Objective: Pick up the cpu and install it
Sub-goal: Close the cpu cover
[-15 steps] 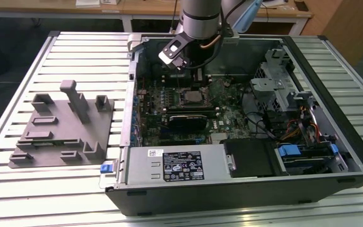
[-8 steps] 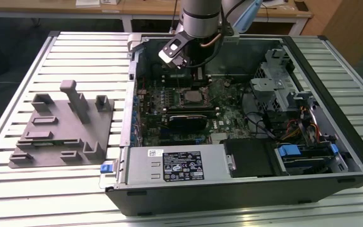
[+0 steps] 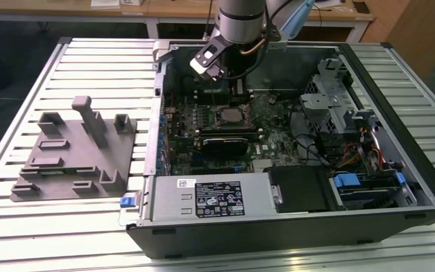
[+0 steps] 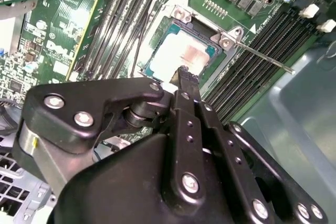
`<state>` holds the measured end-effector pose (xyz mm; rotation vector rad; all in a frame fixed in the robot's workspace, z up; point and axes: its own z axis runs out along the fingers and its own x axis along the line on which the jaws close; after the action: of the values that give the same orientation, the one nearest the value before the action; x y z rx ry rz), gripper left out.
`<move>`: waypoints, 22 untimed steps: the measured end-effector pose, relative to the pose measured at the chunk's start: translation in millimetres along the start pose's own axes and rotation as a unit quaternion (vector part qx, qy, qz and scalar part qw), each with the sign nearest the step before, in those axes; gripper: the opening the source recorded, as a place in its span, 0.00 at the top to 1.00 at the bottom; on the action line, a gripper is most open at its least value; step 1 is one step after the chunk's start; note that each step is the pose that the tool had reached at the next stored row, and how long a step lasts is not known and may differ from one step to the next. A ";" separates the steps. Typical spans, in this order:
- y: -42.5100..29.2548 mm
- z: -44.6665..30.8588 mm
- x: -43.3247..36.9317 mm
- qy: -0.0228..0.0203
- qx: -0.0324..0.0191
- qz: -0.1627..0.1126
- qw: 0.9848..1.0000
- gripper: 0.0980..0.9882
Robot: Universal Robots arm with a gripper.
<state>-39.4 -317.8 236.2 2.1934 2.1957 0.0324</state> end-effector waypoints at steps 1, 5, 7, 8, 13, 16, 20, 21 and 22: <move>0.0 -0.4 0.0 0.000 0.000 0.000 1.000 0.99; 0.1 -1.8 0.0 0.000 0.000 0.000 1.000 0.99; 0.1 -2.5 0.0 0.000 0.000 0.000 1.000 0.99; 0.1 -2.9 0.0 0.000 0.000 0.000 1.000 0.99; 0.2 -4.6 0.0 0.000 0.000 0.000 1.000 0.99; 0.2 -5.4 0.0 0.000 0.000 0.000 1.000 0.99; 0.3 -6.2 -0.1 0.000 0.000 0.000 1.000 0.99; 0.3 -6.4 0.0 0.000 0.000 0.000 1.000 0.99; 0.3 -6.6 -0.1 0.000 0.000 0.000 1.000 0.99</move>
<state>-39.4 -317.8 242.8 2.1934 2.1958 0.0324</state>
